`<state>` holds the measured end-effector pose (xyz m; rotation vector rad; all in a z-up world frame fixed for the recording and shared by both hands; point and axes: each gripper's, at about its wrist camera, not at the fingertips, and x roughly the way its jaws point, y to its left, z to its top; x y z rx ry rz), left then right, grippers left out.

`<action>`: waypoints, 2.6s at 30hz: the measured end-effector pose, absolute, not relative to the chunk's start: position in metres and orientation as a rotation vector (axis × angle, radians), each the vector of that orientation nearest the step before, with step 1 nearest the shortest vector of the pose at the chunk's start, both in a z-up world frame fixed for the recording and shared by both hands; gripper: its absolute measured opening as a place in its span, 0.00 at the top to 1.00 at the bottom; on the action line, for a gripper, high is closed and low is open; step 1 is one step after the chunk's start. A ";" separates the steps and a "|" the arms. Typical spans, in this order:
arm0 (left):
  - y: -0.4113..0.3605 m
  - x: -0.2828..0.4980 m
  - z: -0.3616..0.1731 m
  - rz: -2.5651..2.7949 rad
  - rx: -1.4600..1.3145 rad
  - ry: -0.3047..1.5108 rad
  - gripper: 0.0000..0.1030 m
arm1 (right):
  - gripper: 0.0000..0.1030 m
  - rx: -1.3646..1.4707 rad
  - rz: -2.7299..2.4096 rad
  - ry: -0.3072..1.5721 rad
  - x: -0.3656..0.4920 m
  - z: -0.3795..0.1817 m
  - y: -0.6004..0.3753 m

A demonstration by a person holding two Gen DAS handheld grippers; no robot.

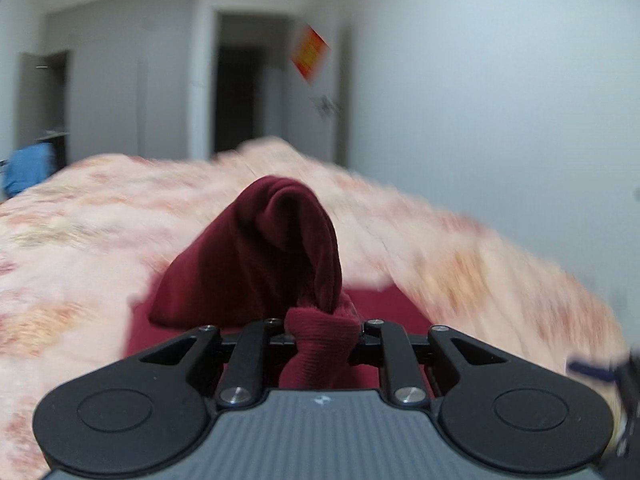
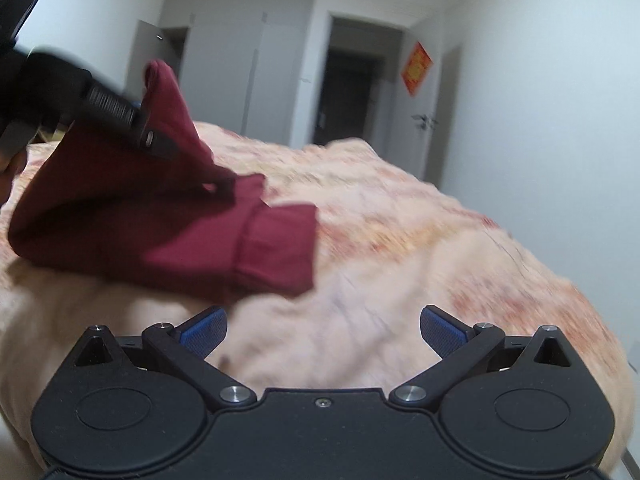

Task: Fold small clothes

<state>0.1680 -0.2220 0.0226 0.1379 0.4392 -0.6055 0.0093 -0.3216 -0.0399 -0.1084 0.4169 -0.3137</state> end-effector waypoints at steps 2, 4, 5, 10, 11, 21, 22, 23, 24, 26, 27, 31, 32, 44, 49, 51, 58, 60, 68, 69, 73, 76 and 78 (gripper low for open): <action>-0.232 0.163 0.012 -0.601 0.204 0.465 0.81 | 0.00 -0.097 -0.333 0.427 0.004 -0.041 -0.328; -0.232 0.160 0.009 -0.604 0.186 0.486 0.80 | 0.00 -0.089 -0.345 0.435 0.002 -0.044 -0.331; -0.229 0.161 0.010 -0.608 0.155 0.497 0.77 | 0.00 -0.085 -0.351 0.440 0.001 -0.045 -0.333; -0.201 0.174 0.016 -0.657 -0.040 0.553 0.27 | 0.00 -0.052 -0.379 0.451 0.000 -0.044 -0.339; -0.194 0.174 0.017 -0.667 -0.075 0.557 0.25 | 0.00 -0.045 -0.382 0.448 0.000 -0.043 -0.339; -0.113 0.156 0.031 -0.543 -0.305 0.535 0.00 | 0.00 0.071 -0.360 0.333 0.016 -0.013 -0.343; -0.105 0.155 0.032 -0.516 -0.320 0.527 0.00 | 0.00 0.096 -0.345 0.319 0.020 -0.009 -0.343; -0.098 0.156 0.034 -0.490 -0.335 0.517 0.00 | 0.00 0.123 -0.325 0.307 0.024 -0.004 -0.344; -0.091 0.156 0.034 -0.461 -0.351 0.510 0.00 | 0.00 0.152 -0.301 0.295 0.029 0.001 -0.345; -0.080 0.159 0.033 -0.403 -0.373 0.511 0.00 | 0.00 0.213 -0.248 0.277 0.039 0.011 -0.346; -0.076 0.161 0.031 -0.376 -0.375 0.518 0.00 | 0.00 0.233 -0.223 0.274 0.045 0.017 -0.346; -0.069 0.173 0.024 -0.247 -0.328 0.579 0.00 | 0.00 0.234 -0.126 0.266 0.073 0.039 -0.336; -0.068 0.176 0.021 -0.226 -0.319 0.597 0.00 | 0.00 0.238 -0.096 0.261 0.081 0.044 -0.334; -0.067 0.181 -0.012 -0.235 -0.343 0.725 0.00 | 0.10 0.415 0.055 0.491 0.167 0.031 -0.322; -0.071 0.181 -0.016 -0.250 -0.318 0.720 0.00 | 0.39 0.477 0.020 0.472 0.158 0.022 -0.333; -0.073 0.181 -0.017 -0.256 -0.308 0.717 0.01 | 0.47 0.512 -0.012 0.471 0.153 0.016 -0.341; -0.088 0.179 -0.021 -0.322 -0.265 0.732 0.01 | 0.79 0.550 -0.112 0.458 0.138 -0.003 -0.350; -0.092 0.178 -0.022 -0.338 -0.261 0.737 0.01 | 0.83 0.562 -0.120 0.446 0.134 -0.006 -0.351; -0.095 0.175 -0.009 -0.396 -0.329 0.721 0.09 | 0.88 0.552 -0.128 0.362 0.126 0.011 -0.369; -0.096 0.173 -0.005 -0.410 -0.336 0.707 0.09 | 0.88 0.549 -0.141 0.356 0.124 0.013 -0.373; -0.095 0.169 0.006 -0.429 -0.346 0.647 0.08 | 0.88 0.569 -0.198 0.396 0.125 0.002 -0.396; -0.094 0.175 -0.001 -0.390 -0.344 0.697 0.08 | 0.87 0.615 -0.191 0.447 0.128 -0.016 -0.403; -0.091 0.178 -0.008 -0.374 -0.361 0.733 0.07 | 0.85 0.598 -0.186 0.445 0.125 -0.018 -0.399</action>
